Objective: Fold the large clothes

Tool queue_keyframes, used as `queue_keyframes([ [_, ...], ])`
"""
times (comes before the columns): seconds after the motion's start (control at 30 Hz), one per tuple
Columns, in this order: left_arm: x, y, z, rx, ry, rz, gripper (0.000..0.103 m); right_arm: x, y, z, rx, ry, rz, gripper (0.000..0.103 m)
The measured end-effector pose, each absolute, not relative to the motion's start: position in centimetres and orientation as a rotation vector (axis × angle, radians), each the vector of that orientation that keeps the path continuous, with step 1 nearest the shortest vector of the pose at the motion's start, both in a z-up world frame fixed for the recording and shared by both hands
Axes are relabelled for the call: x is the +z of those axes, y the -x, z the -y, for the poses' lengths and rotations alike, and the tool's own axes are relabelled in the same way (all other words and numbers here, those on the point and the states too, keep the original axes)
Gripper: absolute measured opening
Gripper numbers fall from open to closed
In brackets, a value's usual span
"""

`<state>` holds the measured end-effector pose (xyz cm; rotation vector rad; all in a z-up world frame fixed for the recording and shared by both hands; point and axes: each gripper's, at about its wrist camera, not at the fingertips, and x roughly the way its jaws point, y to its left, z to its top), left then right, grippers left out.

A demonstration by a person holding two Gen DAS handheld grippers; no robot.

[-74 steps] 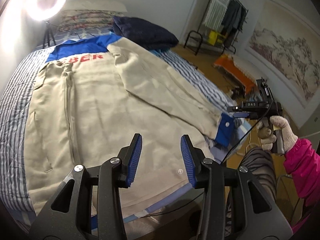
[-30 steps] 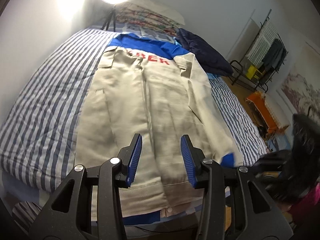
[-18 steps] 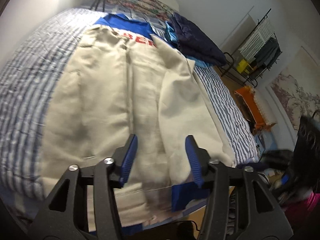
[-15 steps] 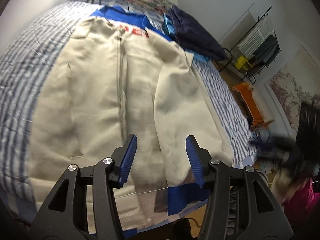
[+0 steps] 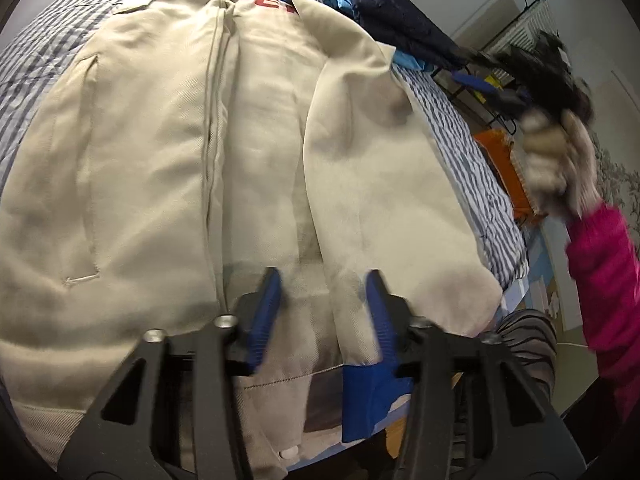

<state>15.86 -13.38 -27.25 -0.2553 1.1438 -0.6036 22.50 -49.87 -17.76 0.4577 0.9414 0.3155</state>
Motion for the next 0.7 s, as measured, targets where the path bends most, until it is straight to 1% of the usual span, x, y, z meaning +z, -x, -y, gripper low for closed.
queue_keyframes([
  [0.03,-27.4,-15.9,13.4,-0.61,0.256,-1.149,0.026,-18.4,-23.8,50.1,0.31,-0.475,-0.948,0.048],
  [0.07,-27.6,-16.0,13.7,-0.621,0.26,-1.155,0.02,-19.0,-24.9,50.5,0.302,-0.493,-0.956,0.048],
  [0.1,-27.6,-16.0,13.8,-0.631,0.26,-1.157,0.017,-19.6,-26.1,50.6,0.297,-0.508,-0.963,0.048],
  [0.17,-27.6,-15.9,14.2,-0.639,0.234,-1.151,0.008,-20.9,-28.0,50.8,0.281,-0.524,-0.978,0.048],
  [0.3,-27.4,-15.5,14.9,-0.642,0.198,-1.136,0.003,-23.1,-31.5,50.9,0.23,-0.543,-1.007,0.046],
  [0.33,-27.3,-15.4,15.0,-0.643,0.195,-1.134,0.002,-23.5,-32.1,51.0,0.225,-0.548,-1.007,0.038],
  [0.37,-27.2,-15.4,15.0,-0.645,0.194,-1.13,0.001,-23.8,-32.7,51.1,0.231,-0.555,-1.006,0.025],
  [0.4,-26.9,-15.3,15.1,-0.647,0.194,-1.125,0.001,-24.0,-33.1,51.1,0.229,-0.555,-1.005,0.019],
  [0.43,-26.7,-15.2,15.1,-0.649,0.195,-1.122,0.0,-23.9,-33.4,51.0,0.224,-0.546,-1.002,0.006],
  [0.47,-26.3,-15.1,15.1,-0.652,0.201,-1.116,0.0,-23.7,-33.5,51.0,0.221,-0.53,-1.002,0.001],
  [0.57,-24.8,-14.3,15.1,-0.671,0.239,-1.105,0.0,-21.9,-34.5,51.1,0.172,-0.425,-0.99,0.0],
  [0.7,-23.6,-13.1,16.1,-0.709,0.288,-1.094,0.0,-19.2,-35.7,53.7,0.122,-0.399,-0.944,0.0],
])
